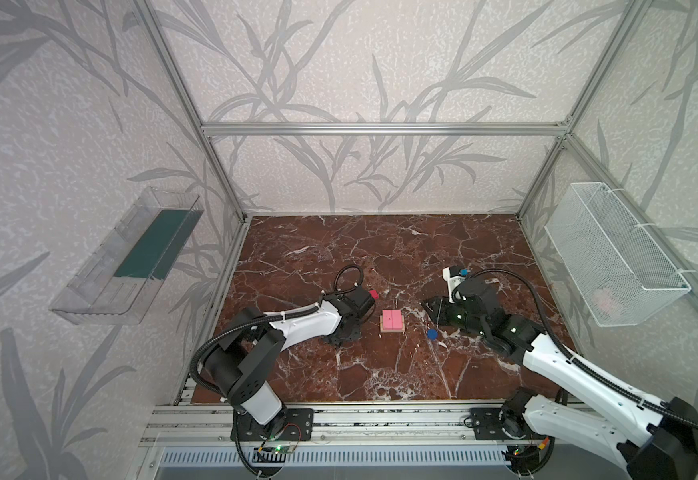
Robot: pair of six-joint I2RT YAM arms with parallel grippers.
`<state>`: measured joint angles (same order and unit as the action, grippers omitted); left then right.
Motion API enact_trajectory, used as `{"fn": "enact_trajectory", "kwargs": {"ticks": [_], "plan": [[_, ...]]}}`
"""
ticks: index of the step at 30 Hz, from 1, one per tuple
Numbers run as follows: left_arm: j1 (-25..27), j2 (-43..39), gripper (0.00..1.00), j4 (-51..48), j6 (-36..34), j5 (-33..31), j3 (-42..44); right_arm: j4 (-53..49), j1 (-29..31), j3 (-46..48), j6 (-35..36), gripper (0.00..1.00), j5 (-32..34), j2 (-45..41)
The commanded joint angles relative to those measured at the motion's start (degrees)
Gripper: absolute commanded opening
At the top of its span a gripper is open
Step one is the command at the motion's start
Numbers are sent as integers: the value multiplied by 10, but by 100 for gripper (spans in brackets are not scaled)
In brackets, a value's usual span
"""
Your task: Build the wood block tower
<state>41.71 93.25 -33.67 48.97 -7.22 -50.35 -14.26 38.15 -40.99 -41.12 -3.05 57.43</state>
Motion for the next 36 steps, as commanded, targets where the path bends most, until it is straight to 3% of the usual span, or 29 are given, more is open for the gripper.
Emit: {"fn": "enact_trajectory", "kwargs": {"ticks": [1, 11, 17, 21, 29, 36], "plan": [[-1, 30, 16, 11, -2, 36, -9, 1, 3, 1, 4, 26, 7, 9], [-1, 23, 16, -5, -15, 44, -43, -4, 3, -8, 5, 25, 3, 13], [-1, -72, 16, -42, -20, 18, -49, 0, 19, -28, 8, 24, -8, 46], [-1, -169, 16, -73, -25, -44, -57, -13, 64, -71, 21, 24, 27, 91], [-15, -354, 21, -117, -64, -147, -83, -69, 163, -206, 41, 33, 88, 232], [-30, -466, 28, -147, -87, -181, -70, -124, 234, -338, 26, 55, 116, 378]]}}
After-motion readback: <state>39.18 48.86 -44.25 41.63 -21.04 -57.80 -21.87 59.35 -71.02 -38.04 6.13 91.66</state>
